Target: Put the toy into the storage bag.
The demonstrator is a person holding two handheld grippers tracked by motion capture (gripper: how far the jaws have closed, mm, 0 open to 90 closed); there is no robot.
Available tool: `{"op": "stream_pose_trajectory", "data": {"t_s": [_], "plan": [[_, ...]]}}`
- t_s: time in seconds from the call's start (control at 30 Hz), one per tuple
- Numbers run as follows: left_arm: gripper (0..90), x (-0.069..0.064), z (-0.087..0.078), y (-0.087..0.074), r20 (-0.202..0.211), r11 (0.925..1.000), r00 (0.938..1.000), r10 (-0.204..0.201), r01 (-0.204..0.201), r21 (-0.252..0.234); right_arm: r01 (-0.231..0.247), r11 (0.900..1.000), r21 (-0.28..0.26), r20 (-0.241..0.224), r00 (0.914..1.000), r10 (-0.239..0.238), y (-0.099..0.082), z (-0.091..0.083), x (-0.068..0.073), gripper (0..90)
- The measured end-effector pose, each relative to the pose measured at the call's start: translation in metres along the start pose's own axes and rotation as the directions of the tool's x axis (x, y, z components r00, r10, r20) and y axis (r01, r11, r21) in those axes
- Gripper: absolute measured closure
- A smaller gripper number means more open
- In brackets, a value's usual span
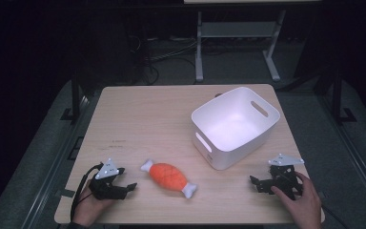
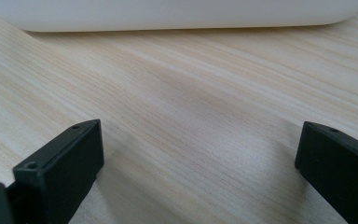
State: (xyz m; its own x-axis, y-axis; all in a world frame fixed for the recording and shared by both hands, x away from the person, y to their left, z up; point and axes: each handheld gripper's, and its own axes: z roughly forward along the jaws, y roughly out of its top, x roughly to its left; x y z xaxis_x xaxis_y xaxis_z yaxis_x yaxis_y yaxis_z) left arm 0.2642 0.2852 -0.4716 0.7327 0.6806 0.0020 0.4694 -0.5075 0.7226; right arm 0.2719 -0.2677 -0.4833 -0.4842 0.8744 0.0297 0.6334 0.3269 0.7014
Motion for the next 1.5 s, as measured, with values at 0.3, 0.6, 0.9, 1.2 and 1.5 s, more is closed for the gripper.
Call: {"op": "stream_pose_trajectory", "data": {"t_s": [0.3,0.6,0.9,1.2,1.5], "plan": [[54.6,-0.002,-0.011,0.005,0.018,0.9999,0.9998,-0.009,0.009,0.006,0.000,1.0000,0.000,0.000,1.0000,0.000,0.000,0.000,0.000,0.6],[89.5,-0.011,-0.023,0.018,0.073,0.9999,0.9973,-0.004,0.003,0.011,0.001,1.0000,0.000,0.000,1.0000,-0.001,0.000,0.000,0.000,0.6],[89.5,-0.015,-0.016,0.030,0.105,1.0000,0.9944,0.006,-0.006,-0.004,-0.001,1.0000,0.000,0.000,1.0000,0.001,0.000,0.000,0.000,0.6],[89.5,-0.013,-0.002,0.043,0.107,0.9999,0.9942,0.008,-0.008,-0.007,-0.002,1.0000,0.000,0.001,1.0000,0.002,0.000,0.000,0.000,0.5],[89.5,-0.014,0.003,0.047,0.105,1.0000,0.9944,0.008,-0.008,-0.002,-0.002,1.0000,0.000,0.001,1.0000,0.002,0.000,0.000,0.000,0.6]]}}
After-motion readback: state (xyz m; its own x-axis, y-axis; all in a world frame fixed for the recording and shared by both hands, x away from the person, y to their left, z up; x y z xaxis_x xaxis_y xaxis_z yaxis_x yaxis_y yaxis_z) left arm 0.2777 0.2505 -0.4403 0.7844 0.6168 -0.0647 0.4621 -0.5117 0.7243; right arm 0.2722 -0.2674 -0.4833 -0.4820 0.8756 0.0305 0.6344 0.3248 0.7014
